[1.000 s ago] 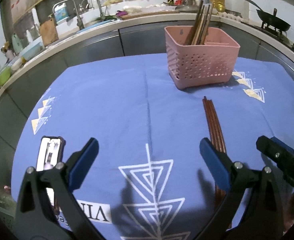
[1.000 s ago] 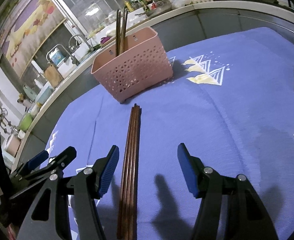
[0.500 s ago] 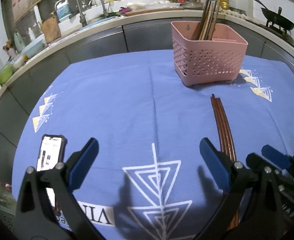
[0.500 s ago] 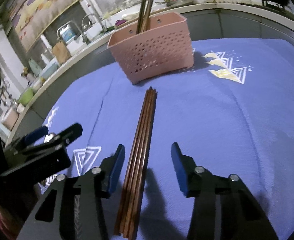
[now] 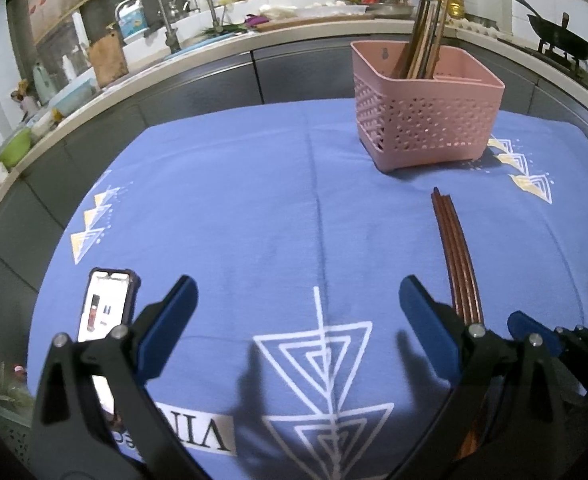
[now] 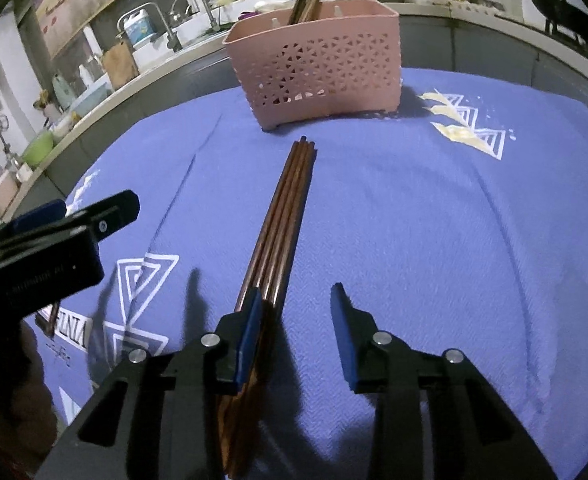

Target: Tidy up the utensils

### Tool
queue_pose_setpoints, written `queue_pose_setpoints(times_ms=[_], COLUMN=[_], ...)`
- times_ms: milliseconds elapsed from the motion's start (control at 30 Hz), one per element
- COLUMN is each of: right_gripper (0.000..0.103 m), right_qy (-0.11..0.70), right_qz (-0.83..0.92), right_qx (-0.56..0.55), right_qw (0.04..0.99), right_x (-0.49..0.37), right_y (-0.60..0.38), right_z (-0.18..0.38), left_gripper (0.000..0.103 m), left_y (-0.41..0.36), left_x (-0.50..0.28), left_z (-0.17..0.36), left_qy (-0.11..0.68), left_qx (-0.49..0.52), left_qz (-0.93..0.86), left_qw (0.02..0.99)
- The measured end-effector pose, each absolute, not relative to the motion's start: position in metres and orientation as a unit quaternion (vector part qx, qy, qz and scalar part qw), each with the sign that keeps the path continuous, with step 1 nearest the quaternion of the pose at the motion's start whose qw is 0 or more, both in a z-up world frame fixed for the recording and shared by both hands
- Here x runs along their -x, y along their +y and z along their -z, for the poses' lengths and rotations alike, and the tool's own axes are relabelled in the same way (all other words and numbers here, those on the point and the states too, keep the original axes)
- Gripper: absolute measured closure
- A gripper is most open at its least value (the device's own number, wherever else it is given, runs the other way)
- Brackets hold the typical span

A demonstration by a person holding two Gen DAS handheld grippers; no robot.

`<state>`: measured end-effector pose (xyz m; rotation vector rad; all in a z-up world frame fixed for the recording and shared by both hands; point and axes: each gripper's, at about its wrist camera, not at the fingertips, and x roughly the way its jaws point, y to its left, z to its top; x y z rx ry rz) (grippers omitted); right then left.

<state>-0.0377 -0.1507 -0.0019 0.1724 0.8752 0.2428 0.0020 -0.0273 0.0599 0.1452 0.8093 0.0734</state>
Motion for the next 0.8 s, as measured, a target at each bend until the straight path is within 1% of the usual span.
queue_pose_setpoints(times_ms=[400,800], right_gripper=[0.067,0.067], right_qy=[0.403,0.390], right_qz=[-0.093,-0.070], right_qx=[-0.023,0.001], right_qw=[0.910,0.918], right_x=[0.040,0.040], right_y=[-0.141,-0.143], right_z=[0.001,0.001], left_gripper=[0.006,0.006], left_y=[-0.026,-0.024], left_x=[-0.002,-0.002], left_z=[-0.060,-0.059], left_qy=[0.391,0.385], left_qx=[-0.074,-0.082], left_qz=[-0.043,-0.064], left_qw=[0.916,0.917])
